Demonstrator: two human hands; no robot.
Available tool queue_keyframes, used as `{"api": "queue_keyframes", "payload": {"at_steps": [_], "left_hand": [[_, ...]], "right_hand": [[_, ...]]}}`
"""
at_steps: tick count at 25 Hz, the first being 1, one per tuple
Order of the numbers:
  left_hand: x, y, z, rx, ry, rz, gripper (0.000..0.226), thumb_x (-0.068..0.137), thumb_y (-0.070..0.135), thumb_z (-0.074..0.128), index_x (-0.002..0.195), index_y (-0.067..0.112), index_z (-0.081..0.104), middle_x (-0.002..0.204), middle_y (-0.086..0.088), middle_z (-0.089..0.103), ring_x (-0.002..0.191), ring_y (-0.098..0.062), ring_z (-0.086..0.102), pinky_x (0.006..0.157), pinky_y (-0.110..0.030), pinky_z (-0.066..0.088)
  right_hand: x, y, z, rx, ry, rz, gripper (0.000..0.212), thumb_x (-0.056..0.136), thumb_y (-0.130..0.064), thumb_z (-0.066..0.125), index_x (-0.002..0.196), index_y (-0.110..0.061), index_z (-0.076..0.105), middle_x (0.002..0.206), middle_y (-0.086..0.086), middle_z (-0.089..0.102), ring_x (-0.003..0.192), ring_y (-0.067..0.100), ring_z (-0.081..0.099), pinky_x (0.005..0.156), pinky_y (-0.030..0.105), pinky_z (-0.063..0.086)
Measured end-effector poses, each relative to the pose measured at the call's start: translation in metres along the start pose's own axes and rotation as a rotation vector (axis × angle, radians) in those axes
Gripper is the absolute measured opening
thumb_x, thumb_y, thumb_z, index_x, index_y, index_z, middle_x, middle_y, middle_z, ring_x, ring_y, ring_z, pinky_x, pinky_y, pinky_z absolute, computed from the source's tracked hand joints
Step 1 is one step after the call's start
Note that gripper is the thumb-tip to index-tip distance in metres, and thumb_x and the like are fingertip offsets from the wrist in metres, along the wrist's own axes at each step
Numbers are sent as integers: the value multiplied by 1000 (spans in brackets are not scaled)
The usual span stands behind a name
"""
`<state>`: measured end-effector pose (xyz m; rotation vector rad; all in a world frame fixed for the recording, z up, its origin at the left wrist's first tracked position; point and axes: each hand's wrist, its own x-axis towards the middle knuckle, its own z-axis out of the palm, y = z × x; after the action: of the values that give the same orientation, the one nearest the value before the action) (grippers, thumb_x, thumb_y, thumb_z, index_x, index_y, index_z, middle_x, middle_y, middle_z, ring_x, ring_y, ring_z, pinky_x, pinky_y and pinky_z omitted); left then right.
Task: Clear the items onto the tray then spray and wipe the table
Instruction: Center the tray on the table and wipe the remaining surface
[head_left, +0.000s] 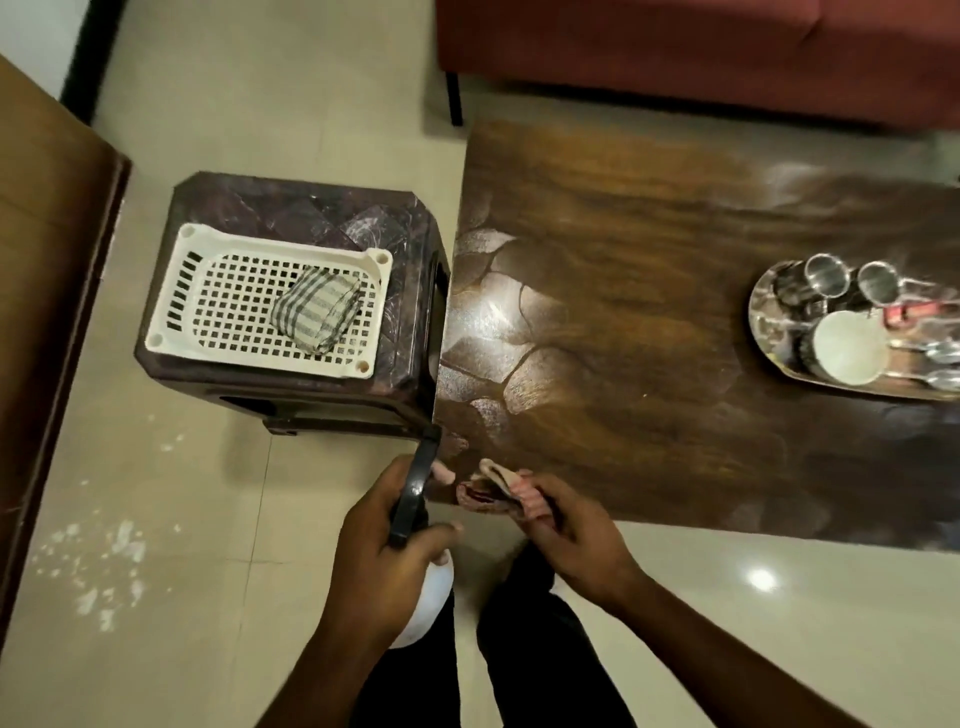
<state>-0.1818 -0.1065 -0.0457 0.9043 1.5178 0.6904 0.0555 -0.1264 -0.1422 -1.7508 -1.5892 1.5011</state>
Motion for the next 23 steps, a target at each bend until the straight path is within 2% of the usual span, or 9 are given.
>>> {"api": "queue_keyframes", "payload": {"at_steps": [2, 6, 10, 13, 15, 17, 19, 21, 23], "left_hand": [[-10, 28, -6, -19, -2, 17, 47, 82, -14, 80, 112, 21, 74, 87, -11, 74, 70, -21, 72, 62, -26, 56], [-50, 90, -22, -51, -4, 151, 29, 87, -14, 74, 107, 6, 71, 79, -15, 71, 72, -8, 73, 65, -15, 57], [-108, 136, -39, 31, 34, 270, 39, 94, -6, 74, 124, 18, 73, 95, -14, 74, 94, -8, 73, 91, -9, 51], [-145, 154, -56, 37, 115, 281, 36, 96, 6, 75, 129, 21, 71, 108, -8, 76, 112, -15, 71, 104, -24, 51], [-161, 161, -71, 55, 201, 256, 29, 94, 24, 78, 123, 25, 73, 119, -4, 76, 118, -15, 69, 105, -33, 52], [-162, 166, -90, 129, 237, 254, 25, 94, 33, 79, 116, 39, 71, 119, -2, 72, 112, -13, 68, 99, -32, 53], [-158, 171, -116, 200, 245, 304, 28, 96, 31, 78, 119, 43, 69, 113, -1, 71, 107, -15, 67, 97, -32, 54], [-146, 174, -148, 200, 258, 364, 32, 97, 24, 77, 127, 33, 69, 113, 9, 74, 113, -6, 69, 101, -30, 53], [-133, 175, -184, 197, 272, 378, 36, 97, 24, 78, 130, 36, 68, 106, 16, 75, 111, -1, 70, 98, -25, 53]], "right_hand": [[-16, -35, -18, 436, 141, 189, 28, 104, -13, 66, 124, -30, 75, 119, -5, 80, 116, 23, 74, 93, 32, 62], [-58, -98, -59, 1039, 176, 337, 37, 103, -21, 62, 139, -13, 68, 133, 11, 76, 126, 31, 71, 91, 36, 62], [-100, -147, -80, 1047, 156, 261, 48, 97, -8, 69, 144, -14, 61, 136, 11, 74, 128, 29, 70, 90, 35, 63], [-124, -178, -85, 1049, 108, 214, 48, 98, -15, 71, 145, -17, 60, 137, 9, 74, 127, 28, 71, 89, 36, 63], [-133, -198, -81, 1053, 88, 202, 50, 96, -21, 74, 144, -17, 61, 137, 10, 73, 127, 28, 71, 89, 36, 64], [-132, -217, -72, 1044, 84, 204, 52, 94, -22, 77, 143, -14, 62, 136, 11, 74, 126, 30, 72, 87, 35, 64], [-124, -240, -58, 1018, 63, 202, 51, 92, -23, 78, 140, -12, 64, 132, 12, 76, 124, 31, 72, 85, 33, 64], [-109, -264, -40, 998, 65, 196, 51, 90, -23, 79, 138, -11, 66, 130, 14, 77, 123, 32, 73, 82, 32, 64], [-91, -289, -19, 1002, 78, 190, 50, 90, -21, 78, 138, -11, 66, 130, 14, 77, 123, 33, 73, 81, 35, 65]]}}
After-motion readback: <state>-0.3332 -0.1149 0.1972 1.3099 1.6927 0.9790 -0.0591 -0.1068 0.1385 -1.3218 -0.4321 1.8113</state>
